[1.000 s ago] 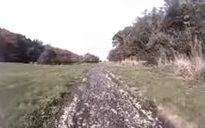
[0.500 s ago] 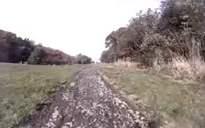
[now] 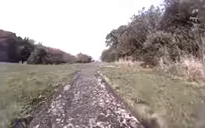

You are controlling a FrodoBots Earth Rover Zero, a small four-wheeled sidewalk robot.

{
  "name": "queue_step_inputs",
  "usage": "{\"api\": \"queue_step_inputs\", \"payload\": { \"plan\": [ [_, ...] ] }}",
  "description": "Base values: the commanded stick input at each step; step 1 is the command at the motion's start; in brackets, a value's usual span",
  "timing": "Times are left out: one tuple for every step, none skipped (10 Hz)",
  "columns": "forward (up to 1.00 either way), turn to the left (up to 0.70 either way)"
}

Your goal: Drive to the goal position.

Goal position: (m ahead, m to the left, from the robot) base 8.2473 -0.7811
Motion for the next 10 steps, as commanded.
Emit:
{"api": "queue_step_inputs", "payload": {
  "plan": [
    [1.0, 0.0],
    [1.0, 0.0],
    [1.0, 0.0],
    [1.0, 0.0],
    [1.0, 0.0],
    [1.0, 0.0],
    [1.0, 0.0],
    [1.0, 0.0],
    [1.0, 0.0],
    [1.0, 0.0]
  ]
}}
